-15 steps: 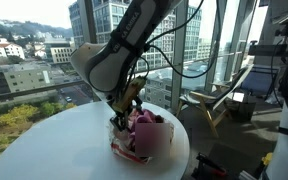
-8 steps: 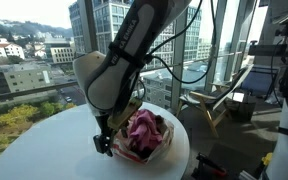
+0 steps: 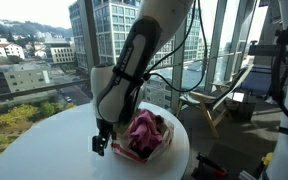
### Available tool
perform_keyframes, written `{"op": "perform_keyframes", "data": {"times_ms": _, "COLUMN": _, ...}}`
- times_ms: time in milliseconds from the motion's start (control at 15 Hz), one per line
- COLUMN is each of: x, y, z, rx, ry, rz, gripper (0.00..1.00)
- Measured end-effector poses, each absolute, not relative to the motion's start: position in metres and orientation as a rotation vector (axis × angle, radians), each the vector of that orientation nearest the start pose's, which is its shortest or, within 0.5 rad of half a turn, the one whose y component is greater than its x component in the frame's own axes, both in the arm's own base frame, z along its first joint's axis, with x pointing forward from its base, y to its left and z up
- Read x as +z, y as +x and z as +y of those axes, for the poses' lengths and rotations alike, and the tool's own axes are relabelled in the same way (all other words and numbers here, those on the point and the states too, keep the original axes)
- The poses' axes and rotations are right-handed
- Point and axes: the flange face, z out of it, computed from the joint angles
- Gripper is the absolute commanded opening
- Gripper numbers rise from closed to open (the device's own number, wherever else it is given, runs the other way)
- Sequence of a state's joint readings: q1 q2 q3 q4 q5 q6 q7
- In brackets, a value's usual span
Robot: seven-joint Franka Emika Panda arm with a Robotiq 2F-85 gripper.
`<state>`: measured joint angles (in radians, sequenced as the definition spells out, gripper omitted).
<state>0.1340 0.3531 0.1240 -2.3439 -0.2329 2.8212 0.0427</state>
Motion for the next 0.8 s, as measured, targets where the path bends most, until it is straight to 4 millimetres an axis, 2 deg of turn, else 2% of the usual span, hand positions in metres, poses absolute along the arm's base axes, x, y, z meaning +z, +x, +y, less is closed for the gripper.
{"op": "perform_keyframes", "data": {"times_ms": 133, "x": 0.191, "y": 0.508, "z": 0.141, "rx": -0.227, "ry": -3.076, "rz": -0.686, "gripper": 1.0}}
{"op": "perform_keyframes", "data": {"times_ms": 333, "x": 0.196, "y": 0.508, "z": 0.145, "rx": -0.226, "ry": -3.049, "rz": -0.696, "gripper": 1.0}}
{"op": "perform_keyframes", "data": {"times_ms": 533, "x": 0.206, "y": 0.507, "z": 0.152, "rx": -0.218, "ry": -3.04, "rz": -0.695, "gripper": 1.0}}
{"op": "perform_keyframes", "data": {"times_ms": 800, "x": 0.226, "y": 0.508, "z": 0.147, "rx": -0.203, "ry": -3.073, "rz": -0.663, "gripper": 1.0}}
